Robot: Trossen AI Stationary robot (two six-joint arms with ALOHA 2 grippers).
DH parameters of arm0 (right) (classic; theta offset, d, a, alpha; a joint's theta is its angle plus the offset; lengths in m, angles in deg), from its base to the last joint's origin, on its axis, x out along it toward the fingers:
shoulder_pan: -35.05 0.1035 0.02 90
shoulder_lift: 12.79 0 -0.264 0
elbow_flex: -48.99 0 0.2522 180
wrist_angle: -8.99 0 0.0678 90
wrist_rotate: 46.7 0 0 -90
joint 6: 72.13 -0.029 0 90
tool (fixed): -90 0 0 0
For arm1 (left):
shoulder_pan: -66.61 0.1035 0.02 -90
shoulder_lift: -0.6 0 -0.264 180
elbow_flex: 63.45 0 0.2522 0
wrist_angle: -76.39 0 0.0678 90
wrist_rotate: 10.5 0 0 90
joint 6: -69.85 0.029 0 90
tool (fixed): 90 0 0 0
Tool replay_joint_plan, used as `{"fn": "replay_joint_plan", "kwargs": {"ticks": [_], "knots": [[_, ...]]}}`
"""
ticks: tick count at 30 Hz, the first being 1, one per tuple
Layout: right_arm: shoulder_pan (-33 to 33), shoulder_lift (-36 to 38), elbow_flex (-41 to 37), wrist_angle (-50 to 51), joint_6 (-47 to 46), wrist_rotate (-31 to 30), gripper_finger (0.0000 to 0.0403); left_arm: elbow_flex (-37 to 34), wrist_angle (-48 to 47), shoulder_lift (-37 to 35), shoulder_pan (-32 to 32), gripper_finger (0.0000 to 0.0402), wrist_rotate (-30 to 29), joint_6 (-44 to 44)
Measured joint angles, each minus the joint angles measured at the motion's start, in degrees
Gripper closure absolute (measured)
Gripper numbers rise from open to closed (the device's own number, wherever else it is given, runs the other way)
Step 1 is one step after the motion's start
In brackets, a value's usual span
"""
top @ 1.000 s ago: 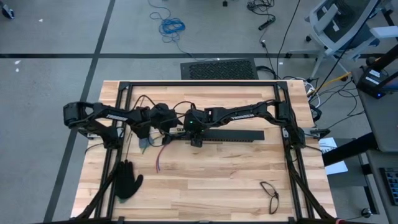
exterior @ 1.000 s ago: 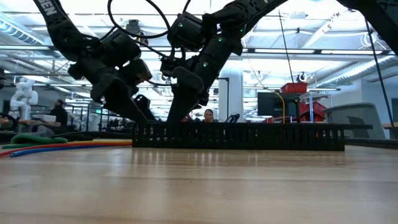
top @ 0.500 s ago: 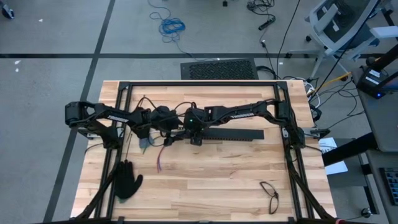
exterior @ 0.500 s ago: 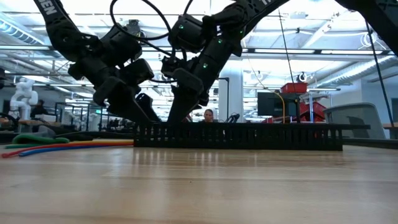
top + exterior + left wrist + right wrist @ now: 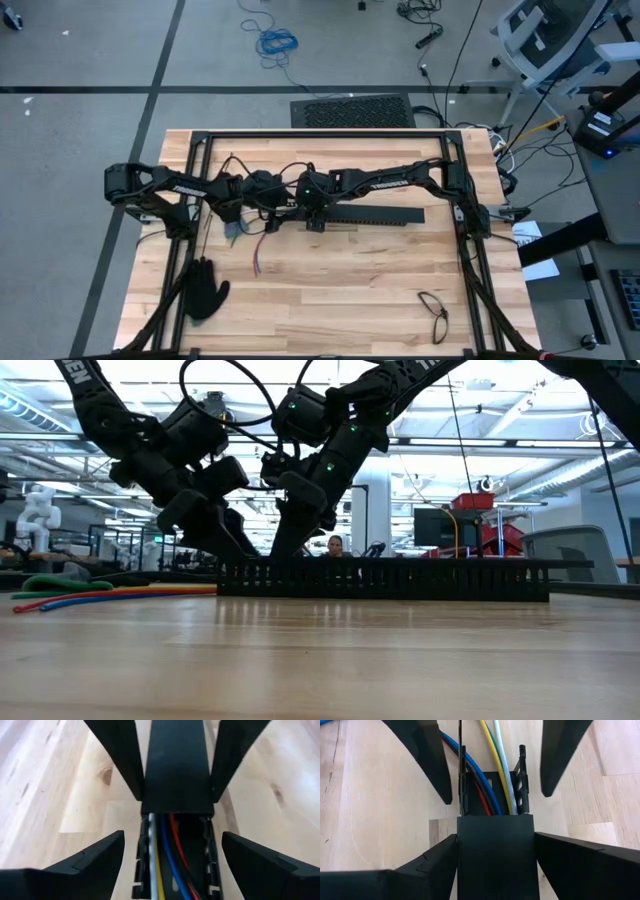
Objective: Ziptie cables
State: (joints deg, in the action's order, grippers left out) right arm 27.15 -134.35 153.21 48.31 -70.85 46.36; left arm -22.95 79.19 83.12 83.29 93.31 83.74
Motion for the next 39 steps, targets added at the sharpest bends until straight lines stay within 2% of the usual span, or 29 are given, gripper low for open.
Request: {"fn": "replay_joint_plan", "kwargs": {"ticks": [8,14,28,39], "knots": [[0.0,0.0,0.0,-0.04,0.0,-0.01,0.016,0.02,2.44,4.77,-0.9,0.0072,-1.6,0.19],[-0.02,0.0,0.0,-0.05,0.0,-0.05,0.016,0.23,3.0,3.07,-0.83,0.0072,-3.56,-1.55],[0.09,0.0,0.0,0.0,2.43,2.5,0.016,0.33,2.16,2.58,0.92,0.0074,1.68,-1.05],[0.11,0.0,0.0,-0.13,3.27,2.87,0.0161,0.14,0.59,2.58,0.9,0.012,3.11,-1.14]]}}
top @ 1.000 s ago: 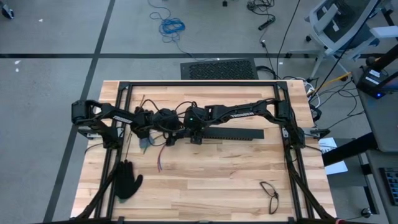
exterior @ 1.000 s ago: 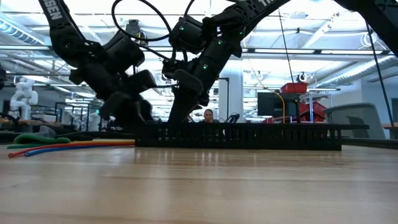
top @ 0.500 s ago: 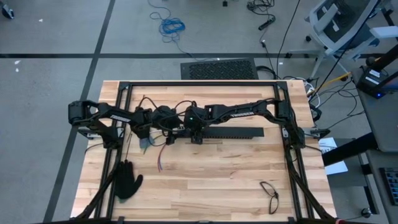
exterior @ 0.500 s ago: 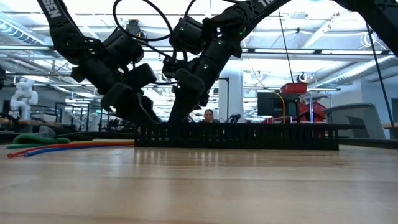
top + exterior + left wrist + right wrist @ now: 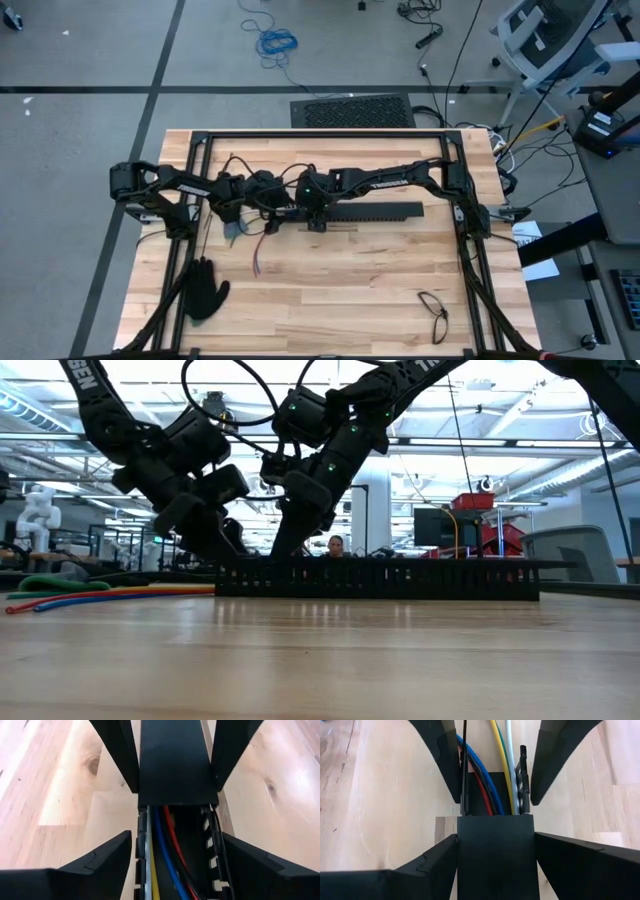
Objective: Ziptie cables
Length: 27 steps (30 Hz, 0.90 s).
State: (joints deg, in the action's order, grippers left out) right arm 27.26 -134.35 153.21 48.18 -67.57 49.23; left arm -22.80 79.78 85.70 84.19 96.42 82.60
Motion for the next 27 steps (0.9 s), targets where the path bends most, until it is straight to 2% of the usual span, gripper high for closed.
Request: {"fn": "replay_joint_plan", "kwargs": {"ticks": [15,27], "knots": [[0.07,0.0,-0.11,-3.67,2.21,1.66,0.0161,-1.32,1.01,0.0,-0.02,0.0128,0.42,-0.13],[0.09,0.0,0.02,-2.02,1.67,1.53,0.0161,-1.32,1.58,0.02,-0.02,0.0128,-0.07,0.02]]}}
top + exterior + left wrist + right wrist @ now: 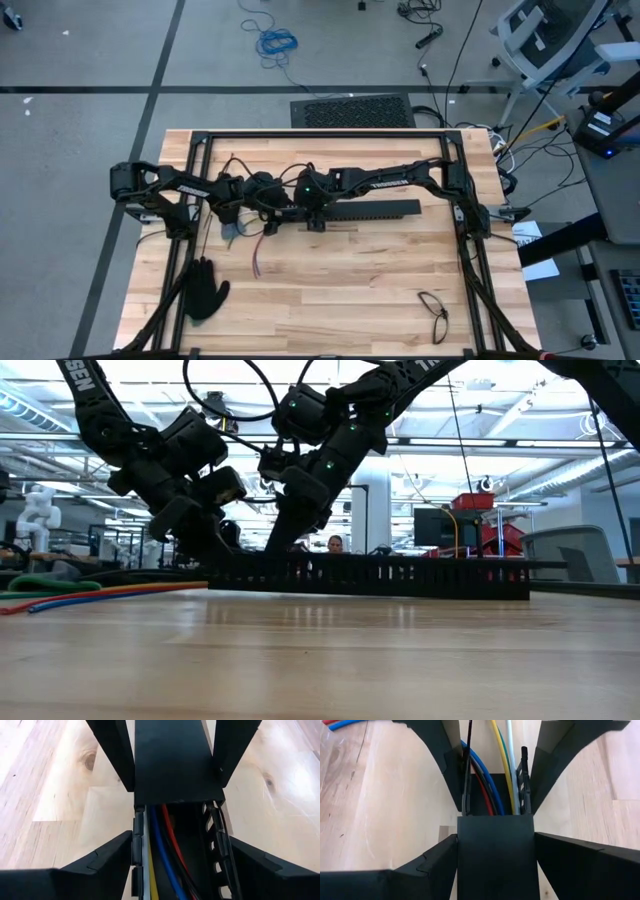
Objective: Ziptie cables
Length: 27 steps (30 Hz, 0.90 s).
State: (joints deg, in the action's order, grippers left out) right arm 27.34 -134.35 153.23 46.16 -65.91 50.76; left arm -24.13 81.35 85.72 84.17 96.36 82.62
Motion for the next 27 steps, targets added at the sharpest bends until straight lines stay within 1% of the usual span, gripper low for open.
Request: {"fn": "replay_joint_plan", "kwargs": {"ticks": [2,8,10,17,21,27], "knots": [[0.0,0.02,0.0,0.52,0.0,-0.02,0.0161,0.0,0.13,0.0,0.0,0.0132,0.0,0.0],[0.0,0.02,0.0,1.22,-0.02,-0.11,0.0161,0.0,0.28,0.0,0.0,0.0167,-0.02,-0.11],[0.0,0.02,0.0,1.41,0.0,-0.09,0.0161,0.0,0.33,0.0,0.0,0.0172,-0.04,-0.24],[0.0,0.04,-0.02,0.92,0.26,-0.13,0.0161,0.0,0.35,0.0,0.0,0.0175,-0.75,-0.33],[0.0,0.04,-0.02,-1.09,-0.12,-0.12,0.0161,0.0,1.52,0.0,0.0,0.0175,-1.97,-0.28],[0.0,0.04,-0.04,-4.61,-0.74,0.44,0.0161,-0.02,4.1,0.0,-0.08,0.0175,-2.27,-0.28]]}}
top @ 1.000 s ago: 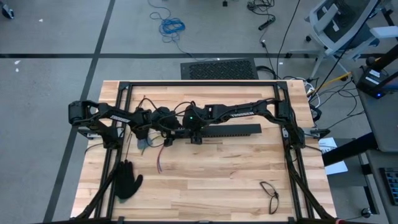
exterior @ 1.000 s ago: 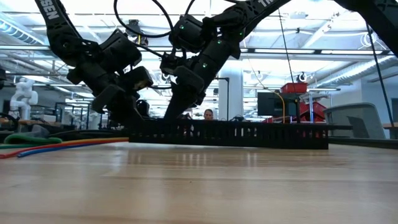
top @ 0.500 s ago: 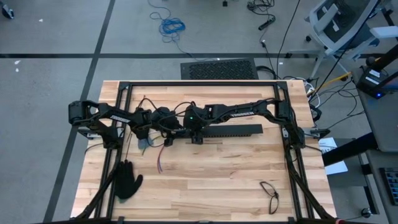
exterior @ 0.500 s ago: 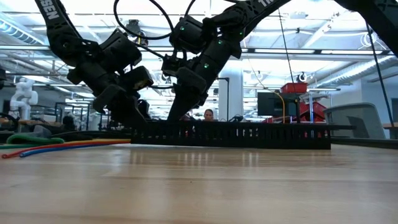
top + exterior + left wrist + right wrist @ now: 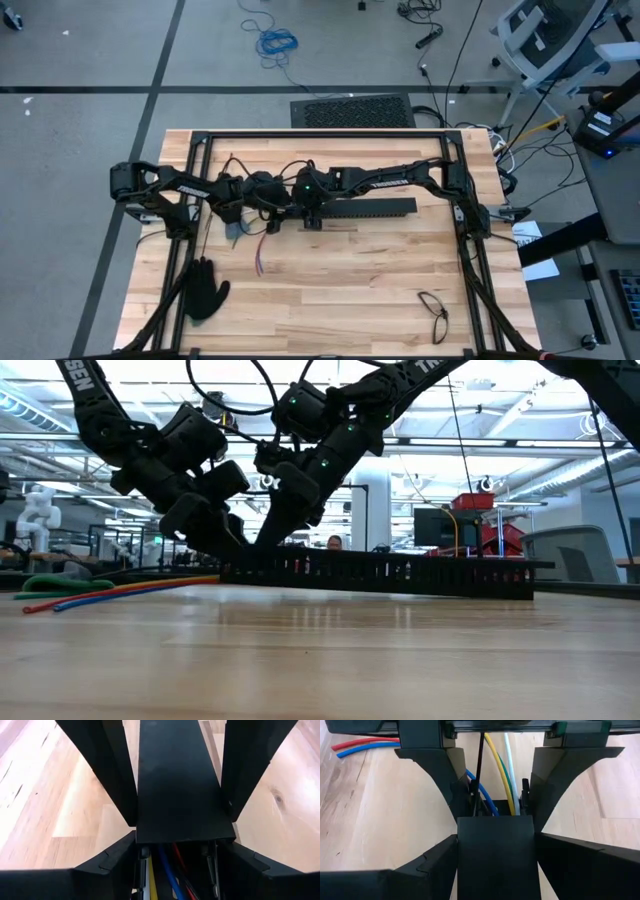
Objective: Ziptie cables
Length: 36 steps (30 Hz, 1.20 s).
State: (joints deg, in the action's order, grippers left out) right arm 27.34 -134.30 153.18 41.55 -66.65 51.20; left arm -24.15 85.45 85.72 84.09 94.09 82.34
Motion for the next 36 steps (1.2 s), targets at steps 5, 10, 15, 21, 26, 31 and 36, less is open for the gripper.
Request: {"fn": "replay_joint_plan", "kwargs": {"ticks": [5,10,15,21,26,31,36], "knots": [[0.0,-0.02,-0.06,-0.19,-0.09,0.28,0.0161,-0.04,0.22,0.0,-0.39,0.0175,-0.35,-0.02],[0.02,-0.02,-0.06,-0.15,-0.09,0.63,0.0161,-0.04,0.31,0.0,-0.81,0.0175,-0.51,-1.36],[0.02,-0.02,-0.06,-0.17,-0.09,0.61,0.0161,-0.04,0.36,0.0,-0.79,0.0176,-0.51,-1.11],[0.02,-0.06,-0.06,-0.15,-0.02,0.61,0.0161,-0.04,1.19,0.07,-0.79,0.0172,-0.49,-1.52],[0.02,-0.48,-0.01,-0.11,0.31,0.81,0.0161,-0.06,0.99,0.11,-0.79,0.0135,-0.4,-3.88],[0.09,-0.61,0.02,-0.06,0.89,1.09,0.0161,-0.04,0.82,0.13,-0.75,0.008,-0.44,-4.48],[0.15,-0.97,0.1,0.2,2.12,1.04,0.0161,-0.04,0.64,0.13,-0.96,0.0045,-0.53,-4.5]]}}
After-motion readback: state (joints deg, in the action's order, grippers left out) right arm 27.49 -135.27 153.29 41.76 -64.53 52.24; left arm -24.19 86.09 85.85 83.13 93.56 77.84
